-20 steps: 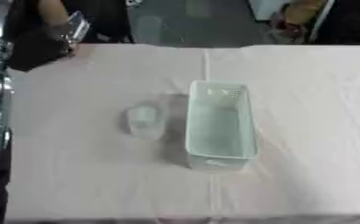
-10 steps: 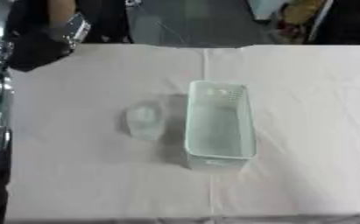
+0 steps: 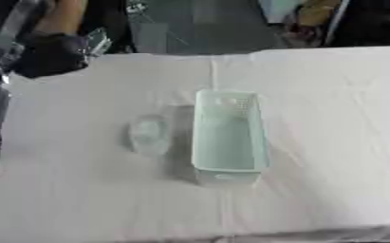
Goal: Pick up objects on the table and place them in the box.
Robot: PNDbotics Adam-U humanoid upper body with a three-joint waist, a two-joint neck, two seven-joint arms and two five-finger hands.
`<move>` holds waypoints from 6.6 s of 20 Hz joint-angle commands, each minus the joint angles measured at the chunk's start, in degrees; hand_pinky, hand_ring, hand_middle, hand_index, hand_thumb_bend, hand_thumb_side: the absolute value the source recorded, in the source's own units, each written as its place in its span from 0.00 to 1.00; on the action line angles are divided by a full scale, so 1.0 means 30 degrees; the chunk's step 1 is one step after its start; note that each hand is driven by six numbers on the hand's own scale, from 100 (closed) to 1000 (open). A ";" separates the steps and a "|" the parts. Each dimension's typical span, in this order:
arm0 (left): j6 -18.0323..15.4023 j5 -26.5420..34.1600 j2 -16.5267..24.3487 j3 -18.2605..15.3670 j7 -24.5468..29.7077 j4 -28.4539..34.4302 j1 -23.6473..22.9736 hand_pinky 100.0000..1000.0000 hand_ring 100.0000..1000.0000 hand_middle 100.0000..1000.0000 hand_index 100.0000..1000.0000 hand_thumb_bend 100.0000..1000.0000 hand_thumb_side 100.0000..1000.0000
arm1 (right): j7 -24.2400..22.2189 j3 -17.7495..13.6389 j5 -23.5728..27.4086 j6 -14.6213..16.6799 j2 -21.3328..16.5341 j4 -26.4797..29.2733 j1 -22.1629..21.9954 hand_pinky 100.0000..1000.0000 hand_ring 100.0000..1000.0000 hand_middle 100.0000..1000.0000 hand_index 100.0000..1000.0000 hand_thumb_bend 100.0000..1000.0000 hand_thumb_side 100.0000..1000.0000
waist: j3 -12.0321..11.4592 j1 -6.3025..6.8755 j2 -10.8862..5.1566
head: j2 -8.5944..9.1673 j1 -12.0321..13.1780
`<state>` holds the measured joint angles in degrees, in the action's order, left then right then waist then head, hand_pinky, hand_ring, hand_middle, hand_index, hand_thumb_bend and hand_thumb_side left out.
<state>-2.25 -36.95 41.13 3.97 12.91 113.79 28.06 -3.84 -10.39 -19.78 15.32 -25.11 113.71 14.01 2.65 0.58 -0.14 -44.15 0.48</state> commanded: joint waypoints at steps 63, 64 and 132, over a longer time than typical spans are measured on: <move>-0.1480 -0.4796 -0.3976 0.6392 0.3601 -1.4604 0.4309 0.80 0.88 0.88 0.96 0.98 1.00 | -0.0352 0.0069 0.0561 -0.0029 -0.0007 0.0295 0.0492 0.67 0.87 0.98 1.00 0.00 0.57 | 0.0380 -0.0279 0.0079 | 0.0012 0.0235; -0.1501 -0.4885 -0.4023 0.6338 0.3492 -1.4794 0.4256 0.80 0.88 0.87 0.96 0.98 1.00 | -0.0356 0.0070 0.0564 -0.0028 -0.0006 0.0295 0.0495 0.67 0.87 0.98 1.00 0.00 0.57 | 0.0376 -0.0283 0.0087 | 0.0012 0.0225; -0.5249 -1.0999 -0.6064 0.4973 0.3621 -2.1228 0.4401 0.48 0.49 0.57 0.75 0.95 0.61 | -0.0498 0.0109 0.0790 0.0031 0.0127 0.0295 0.0773 0.67 0.87 0.98 1.00 0.00 0.57 | 0.0474 -0.0377 0.0437 | 0.0012 -0.0244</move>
<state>-18.86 -69.15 21.95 19.34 23.41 52.75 41.97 -5.28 -9.69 -17.74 15.45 -24.14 113.70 15.52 4.23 -0.30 1.39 -44.16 0.39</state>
